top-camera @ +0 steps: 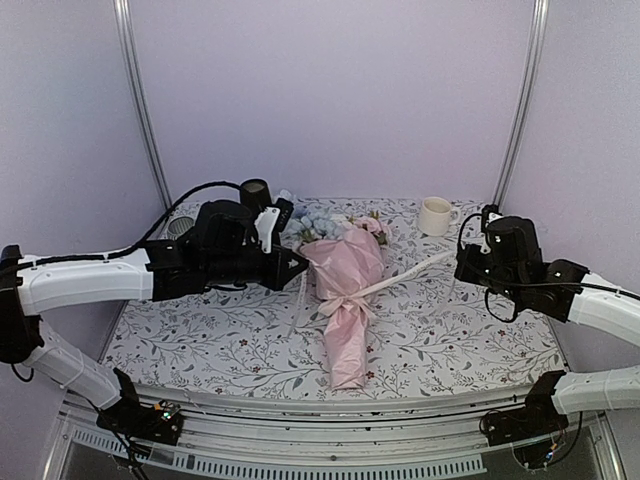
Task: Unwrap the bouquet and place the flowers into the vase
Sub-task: Untie the ribbon from the tied bouquet.
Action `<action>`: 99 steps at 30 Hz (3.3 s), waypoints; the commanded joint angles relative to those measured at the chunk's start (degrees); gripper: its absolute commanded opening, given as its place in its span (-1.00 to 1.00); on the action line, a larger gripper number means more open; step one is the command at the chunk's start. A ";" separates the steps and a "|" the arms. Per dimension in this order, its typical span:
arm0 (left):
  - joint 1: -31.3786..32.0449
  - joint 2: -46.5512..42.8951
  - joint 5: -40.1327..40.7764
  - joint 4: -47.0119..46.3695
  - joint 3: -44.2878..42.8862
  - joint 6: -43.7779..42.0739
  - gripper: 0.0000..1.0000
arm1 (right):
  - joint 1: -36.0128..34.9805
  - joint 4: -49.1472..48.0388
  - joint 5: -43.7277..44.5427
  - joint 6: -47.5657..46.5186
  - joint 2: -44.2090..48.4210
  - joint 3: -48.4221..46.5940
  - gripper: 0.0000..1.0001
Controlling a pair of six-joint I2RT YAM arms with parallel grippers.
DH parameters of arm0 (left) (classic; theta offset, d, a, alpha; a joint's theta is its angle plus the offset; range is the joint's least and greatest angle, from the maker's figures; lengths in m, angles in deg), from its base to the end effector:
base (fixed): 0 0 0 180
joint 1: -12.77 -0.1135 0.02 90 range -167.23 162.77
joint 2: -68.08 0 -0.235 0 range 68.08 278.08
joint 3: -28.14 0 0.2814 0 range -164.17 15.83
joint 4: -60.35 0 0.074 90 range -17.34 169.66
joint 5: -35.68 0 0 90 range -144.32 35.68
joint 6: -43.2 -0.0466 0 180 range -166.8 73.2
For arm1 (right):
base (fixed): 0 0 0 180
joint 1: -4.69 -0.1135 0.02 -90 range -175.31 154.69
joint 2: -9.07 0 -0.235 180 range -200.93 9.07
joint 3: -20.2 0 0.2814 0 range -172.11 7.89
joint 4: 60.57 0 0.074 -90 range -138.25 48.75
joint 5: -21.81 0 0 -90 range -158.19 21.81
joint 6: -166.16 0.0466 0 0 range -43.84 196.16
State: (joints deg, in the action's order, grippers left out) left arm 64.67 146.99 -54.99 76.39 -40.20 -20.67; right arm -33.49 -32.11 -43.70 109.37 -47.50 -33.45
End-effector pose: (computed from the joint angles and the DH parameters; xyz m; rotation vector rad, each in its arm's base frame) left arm 0.2212 -0.2830 0.2385 0.4864 2.0915 -0.8445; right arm 0.2249 0.1523 0.2347 0.1618 2.0730 0.3123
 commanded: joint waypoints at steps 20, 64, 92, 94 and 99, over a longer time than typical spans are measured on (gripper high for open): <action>0.01 3.22 2.25 -3.64 3.72 0.50 -1.00 | 0.47 5.96 0.30 -1.57 6.47 -6.67 -0.95; 0.95 7.10 0.41 4.71 -10.93 -3.77 -1.00 | 0.47 0.55 -0.76 4.32 6.90 7.01 -0.96; 2.31 6.31 4.29 12.85 -23.56 -10.22 -1.00 | 1.35 -0.58 0.93 3.89 3.49 7.84 -0.96; 2.24 5.86 4.85 13.06 -23.36 -10.37 -1.00 | 1.87 -0.10 1.27 3.10 3.76 6.81 -0.96; 2.20 4.02 6.78 13.14 -21.65 -10.51 -1.00 | 4.06 1.14 1.50 0.26 4.81 4.04 -0.96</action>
State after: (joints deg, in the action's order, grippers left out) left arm 66.09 153.79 -50.38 88.76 -62.78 -30.29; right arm -31.21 -31.96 -43.83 112.60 -44.16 -25.91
